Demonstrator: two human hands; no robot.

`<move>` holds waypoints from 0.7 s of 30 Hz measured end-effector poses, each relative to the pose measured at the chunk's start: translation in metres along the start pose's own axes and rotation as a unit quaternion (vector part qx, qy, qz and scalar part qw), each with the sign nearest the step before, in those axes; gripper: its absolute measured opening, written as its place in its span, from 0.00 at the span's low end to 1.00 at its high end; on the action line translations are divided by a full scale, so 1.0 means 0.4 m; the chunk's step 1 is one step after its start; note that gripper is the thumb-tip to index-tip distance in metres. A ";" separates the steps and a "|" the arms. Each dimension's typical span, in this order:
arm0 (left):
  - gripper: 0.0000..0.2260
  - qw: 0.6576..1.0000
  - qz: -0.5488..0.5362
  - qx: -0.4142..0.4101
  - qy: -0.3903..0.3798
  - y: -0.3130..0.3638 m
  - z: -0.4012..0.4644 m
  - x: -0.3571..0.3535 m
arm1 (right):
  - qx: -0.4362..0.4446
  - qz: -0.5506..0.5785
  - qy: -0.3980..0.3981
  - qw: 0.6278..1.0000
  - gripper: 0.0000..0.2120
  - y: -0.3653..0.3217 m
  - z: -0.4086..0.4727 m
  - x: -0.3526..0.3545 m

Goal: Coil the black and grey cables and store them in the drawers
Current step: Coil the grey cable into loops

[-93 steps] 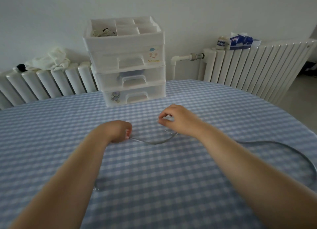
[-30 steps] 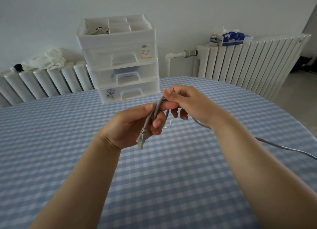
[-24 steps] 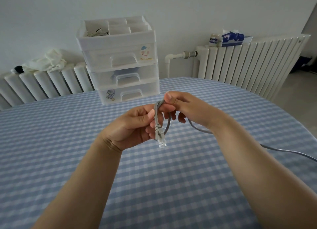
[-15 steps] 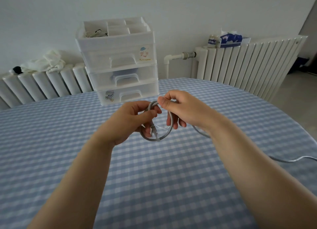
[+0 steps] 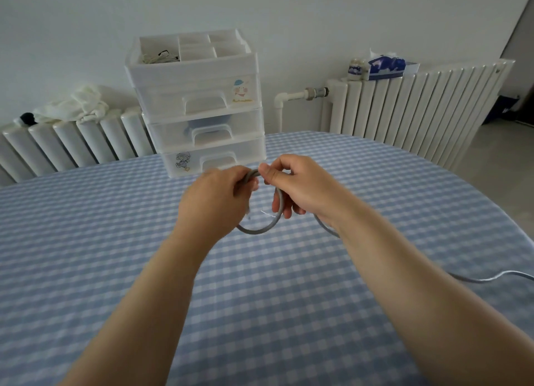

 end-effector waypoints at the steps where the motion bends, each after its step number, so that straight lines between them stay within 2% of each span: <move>1: 0.07 0.996 -0.083 0.012 -0.018 -0.006 0.003 0.014 | 0.018 0.000 0.002 1.000 0.13 0.002 0.000 0.002; 2: 0.07 0.975 -0.217 0.035 -0.027 -0.011 0.003 0.027 | 0.038 0.010 -0.003 0.999 0.13 0.002 0.000 0.006; 3: 0.06 0.924 -0.377 0.059 -0.030 -0.011 0.000 0.038 | 0.059 0.023 -0.012 0.998 0.12 0.001 0.000 0.008; 5: 0.12 0.777 -0.623 0.068 -0.059 -0.014 -0.007 0.039 | 0.095 0.039 -0.021 0.994 0.11 -0.003 -0.002 0.014; 7: 0.19 0.637 -0.761 0.046 -0.119 -0.014 -0.012 0.016 | 0.121 0.047 -0.022 0.991 0.11 -0.006 0.001 0.011; 8: 0.20 0.577 -0.803 0.033 -0.146 -0.013 -0.009 0.004 | 0.130 0.051 -0.022 0.990 0.10 -0.005 0.002 0.009; 9: 0.19 0.530 -0.832 0.025 -0.162 -0.011 -0.008 -0.004 | 0.136 0.055 -0.021 0.989 0.10 -0.004 0.003 0.008; 10: 0.18 0.498 -0.851 0.025 -0.167 -0.009 -0.005 -0.010 | 0.135 0.062 -0.020 0.989 0.10 -0.002 0.004 0.010; 11: 0.16 0.479 -0.862 0.028 -0.163 -0.009 -0.003 -0.013 | 0.130 0.069 -0.020 0.989 0.10 0.000 0.005 0.014; 15: 0.13 0.447 -0.888 0.046 -0.097 -0.019 0.009 -0.004 | 0.100 0.028 -0.043 0.994 0.08 0.007 0.016 0.042; 17: 0.12 0.439 -0.894 0.064 -0.052 -0.033 0.013 0.013 | 0.080 -0.017 -0.006 0.997 0.07 0.020 0.026 0.054; 18: 0.12 0.455 -0.887 0.079 -0.024 -0.040 0.012 0.019 | 0.080 -0.050 0.024 0.995 0.06 0.030 0.031 0.057; 21: 0.15 0.540 -0.830 0.126 0.056 -0.034 0.008 0.027 | 0.108 -0.173 0.093 0.975 0.05 0.051 0.039 0.045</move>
Point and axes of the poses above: each hand's wrist, its own z-axis towards the middle knuckle, its own x-axis out of the back of the hand, y = z × x, the point moved 1 cm from there along z, towards the middle knuckle, and after that the axes turned 15 degrees about -x, right-handed, at the moved point
